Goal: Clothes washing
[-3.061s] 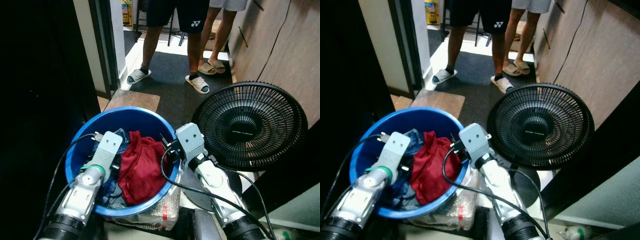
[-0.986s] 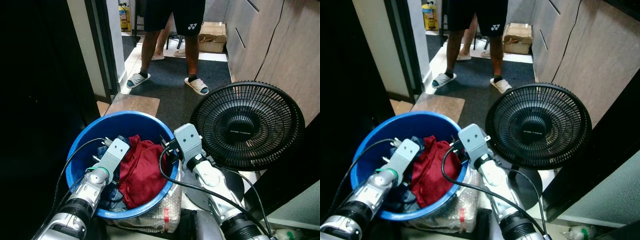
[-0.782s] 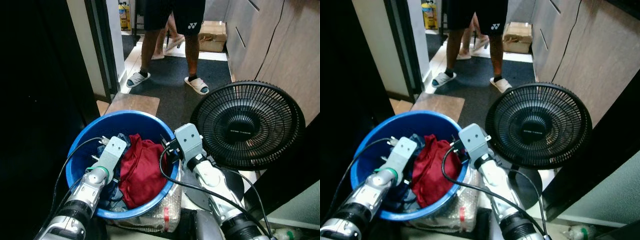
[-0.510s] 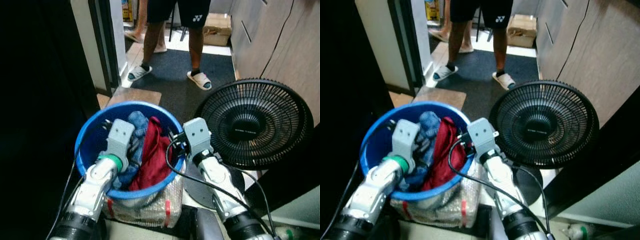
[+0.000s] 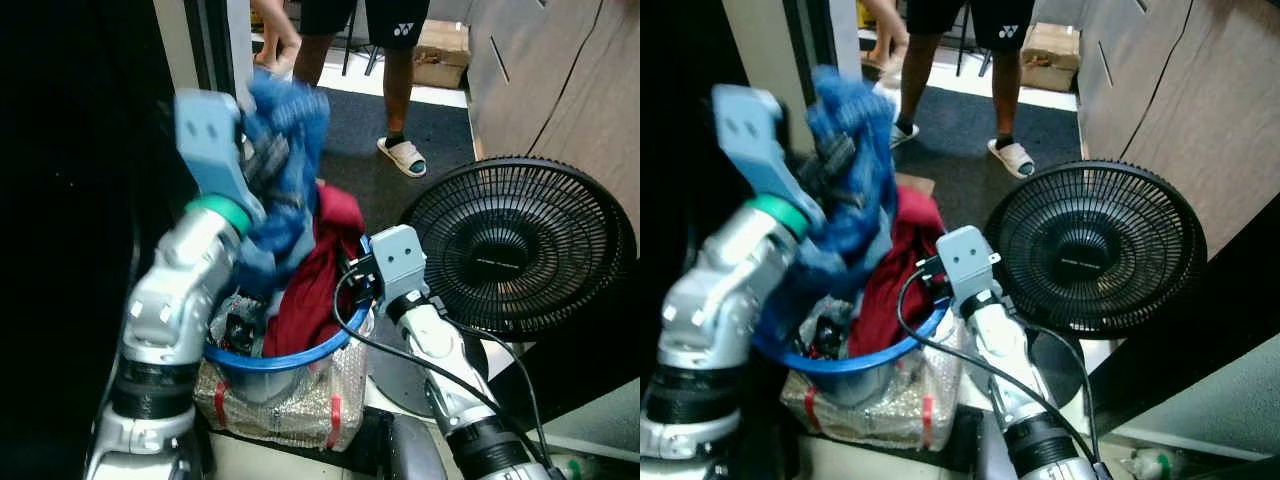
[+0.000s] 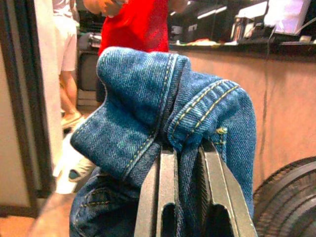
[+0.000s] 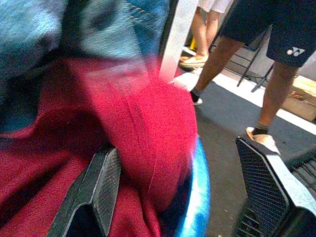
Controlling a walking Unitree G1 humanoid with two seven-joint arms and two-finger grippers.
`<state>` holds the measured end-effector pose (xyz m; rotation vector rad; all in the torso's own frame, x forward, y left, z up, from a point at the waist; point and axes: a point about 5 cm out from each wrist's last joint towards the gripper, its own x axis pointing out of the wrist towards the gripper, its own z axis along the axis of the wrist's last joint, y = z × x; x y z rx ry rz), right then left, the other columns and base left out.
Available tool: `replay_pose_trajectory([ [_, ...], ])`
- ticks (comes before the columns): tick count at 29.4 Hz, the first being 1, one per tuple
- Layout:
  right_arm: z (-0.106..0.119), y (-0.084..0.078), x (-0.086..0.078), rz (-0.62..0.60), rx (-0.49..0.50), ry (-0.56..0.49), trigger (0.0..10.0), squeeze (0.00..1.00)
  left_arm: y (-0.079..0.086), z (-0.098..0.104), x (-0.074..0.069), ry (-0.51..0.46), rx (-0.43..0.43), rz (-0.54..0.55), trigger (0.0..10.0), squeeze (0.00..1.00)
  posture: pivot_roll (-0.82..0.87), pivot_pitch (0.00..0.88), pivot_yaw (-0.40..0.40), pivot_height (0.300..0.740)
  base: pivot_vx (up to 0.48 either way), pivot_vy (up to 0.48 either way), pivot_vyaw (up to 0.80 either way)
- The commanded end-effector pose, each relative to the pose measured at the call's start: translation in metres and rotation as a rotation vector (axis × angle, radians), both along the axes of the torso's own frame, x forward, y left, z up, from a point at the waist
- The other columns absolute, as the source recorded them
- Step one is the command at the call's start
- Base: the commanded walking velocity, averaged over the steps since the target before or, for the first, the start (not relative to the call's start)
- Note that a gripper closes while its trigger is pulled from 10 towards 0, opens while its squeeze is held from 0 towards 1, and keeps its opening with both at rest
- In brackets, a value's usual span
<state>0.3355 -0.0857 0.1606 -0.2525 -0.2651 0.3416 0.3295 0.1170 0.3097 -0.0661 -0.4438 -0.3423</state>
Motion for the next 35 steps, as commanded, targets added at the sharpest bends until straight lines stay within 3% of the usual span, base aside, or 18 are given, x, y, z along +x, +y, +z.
replay_pose_trajectory([
  [1, 0.003, 0.000, -0.001, 0.010, 0.011, -0.012, 10.0, 0.00, 0.003, -0.005, 0.005, 0.007, 0.065, 0.060, 10.0, 0.00, 0.11, 0.050, -0.007, 0.478, 0.000, 0.000, 0.00],
  [4, 0.002, -0.003, -0.003, 0.000, 0.008, -0.018, 10.0, 0.00, 0.011, -0.028, 0.010, 0.095, 0.122, 0.138, 10.0, 0.00, 0.10, 0.051, 0.005, 0.478, 0.000, 0.000, 0.00],
  [6, 0.002, -0.005, -0.005, -0.012, 0.015, -0.023, 10.0, 0.00, 0.012, -0.029, 0.006, 0.103, 0.077, 0.143, 10.0, 0.00, 0.09, 0.051, 0.008, 0.478, 0.000, 0.000, 0.00],
  [8, 0.006, -0.007, -0.006, -0.022, 0.027, -0.041, 10.0, 0.00, 0.011, -0.018, -0.001, 0.062, 0.013, 0.112, 10.0, 0.00, 0.09, 0.051, 0.006, 0.478, 0.000, 0.000, 0.00],
  [11, 0.009, -0.008, -0.007, -0.025, 0.031, -0.049, 10.0, 0.00, 0.011, -0.012, -0.003, 0.041, -0.006, 0.098, 10.0, 0.00, 0.09, 0.051, 0.006, 0.478, 0.000, 0.000, 0.00],
  [12, 0.023, -0.010, -0.008, -0.043, 0.077, -0.095, 10.0, 0.00, 0.012, 0.001, -0.011, -0.006, -0.033, 0.073, 10.0, 0.00, 0.10, 0.048, -0.003, 0.478, 0.000, 0.000, 0.00],
  [14, 0.029, -0.011, -0.009, -0.051, 0.100, -0.112, 10.0, 0.00, 0.013, 0.004, -0.013, -0.015, -0.034, 0.068, 10.0, 0.00, 0.10, 0.048, -0.003, 0.478, 0.000, 0.000, 0.00],
  [18, 0.042, -0.014, -0.013, -0.065, 0.185, -0.150, 10.0, 0.00, 0.016, -0.002, -0.016, -0.007, -0.020, 0.086, 10.0, 0.00, 0.10, 0.044, -0.008, 0.478, 0.000, 0.000, 0.00],
  [20, 0.054, -0.019, -0.016, -0.075, 0.286, -0.175, 10.0, 0.00, 0.020, -0.012, -0.020, 0.021, -0.030, 0.106, 10.0, 0.00, 0.10, 0.041, -0.014, 0.478, 0.000, 0.000, 0.00],
  [35, 0.066, -0.028, -0.003, -0.137, 0.274, -0.179, 10.0, 0.00, 0.006, -0.013, -0.017, 0.021, -0.038, 0.092, 10.0, 0.00, 0.10, 0.039, -0.036, 0.508, 0.000, 0.000, 0.00],
])
